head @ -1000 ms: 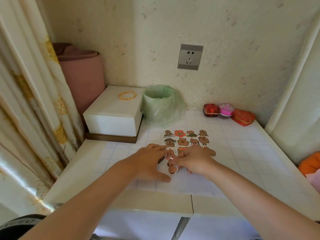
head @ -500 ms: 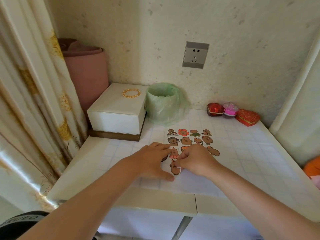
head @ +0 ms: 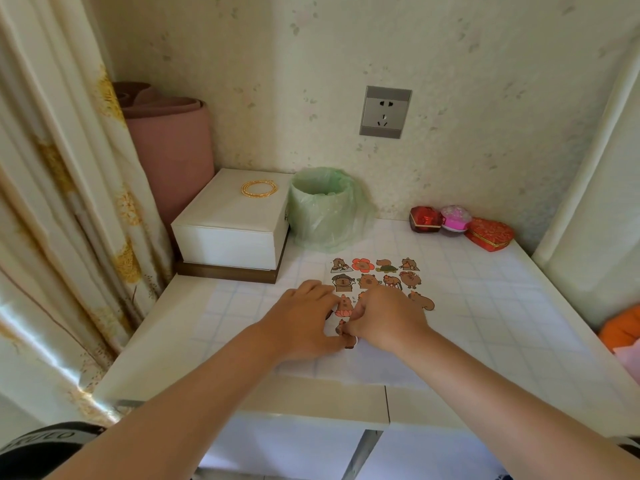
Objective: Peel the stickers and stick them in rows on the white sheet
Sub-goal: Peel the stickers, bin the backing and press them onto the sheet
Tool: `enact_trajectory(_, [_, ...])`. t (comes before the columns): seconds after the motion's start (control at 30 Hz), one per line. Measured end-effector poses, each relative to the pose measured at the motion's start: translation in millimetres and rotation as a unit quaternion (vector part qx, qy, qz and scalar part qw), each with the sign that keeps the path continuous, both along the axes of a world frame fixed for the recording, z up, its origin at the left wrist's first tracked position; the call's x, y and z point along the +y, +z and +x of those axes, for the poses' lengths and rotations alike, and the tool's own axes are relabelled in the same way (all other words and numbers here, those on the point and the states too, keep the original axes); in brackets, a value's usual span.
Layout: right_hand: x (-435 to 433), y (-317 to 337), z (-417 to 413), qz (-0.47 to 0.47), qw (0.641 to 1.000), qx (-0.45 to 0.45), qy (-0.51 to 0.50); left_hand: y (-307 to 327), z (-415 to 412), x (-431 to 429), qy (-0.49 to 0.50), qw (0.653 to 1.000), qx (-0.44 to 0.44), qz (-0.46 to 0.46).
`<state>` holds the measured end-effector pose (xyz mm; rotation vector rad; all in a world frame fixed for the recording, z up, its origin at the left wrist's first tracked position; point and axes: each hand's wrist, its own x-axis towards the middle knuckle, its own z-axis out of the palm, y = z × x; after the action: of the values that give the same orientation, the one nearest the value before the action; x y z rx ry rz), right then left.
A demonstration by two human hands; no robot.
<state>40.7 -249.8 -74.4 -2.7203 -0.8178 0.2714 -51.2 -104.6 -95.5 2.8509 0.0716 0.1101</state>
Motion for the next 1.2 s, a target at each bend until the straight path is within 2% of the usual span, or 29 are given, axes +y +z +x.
enact_trajectory(0.1, [-5.2,4.1,-2.5,-0.009,0.998,-0.055,0.006,2.3,0.1,-1.9,0.000,1.000,-0.017,0.017])
enact_trajectory(0.27, [-17.4,-2.8,-9.1,0.037,0.997,-0.065,0.031,-0.7,-4.4,-8.4,-0.012,0.997,-0.078,0.016])
enact_trajectory(0.5, [-38.2,-14.2,-16.7,0.071,0.968,-0.148,0.192,-7.1,-14.4,-11.1,-0.058,0.994,-0.094,0.016])
enact_trajectory(0.67, [-55.2,-26.6,-14.9,0.095,0.938,-0.200,0.269,-17.1,-20.8,-13.0,-0.091,0.979,-0.149,0.101])
enact_trajectory(0.83, [-62.1,-32.4,-18.8,0.098,0.921,-0.252,0.279,-21.4,-32.9,-10.3,-0.108,0.967,-0.125,0.192])
enact_trajectory(0.97, [-65.4,-32.8,-20.7,0.098,0.923,-0.251,0.275,-26.1,-40.0,-10.8,-0.097,0.966,-0.121,0.205])
enact_trajectory(1.2, [-63.6,-32.9,-21.3,0.092,0.932,-0.224,0.270,-12.8,-44.9,-15.2,-0.120,0.953,-0.181,0.213])
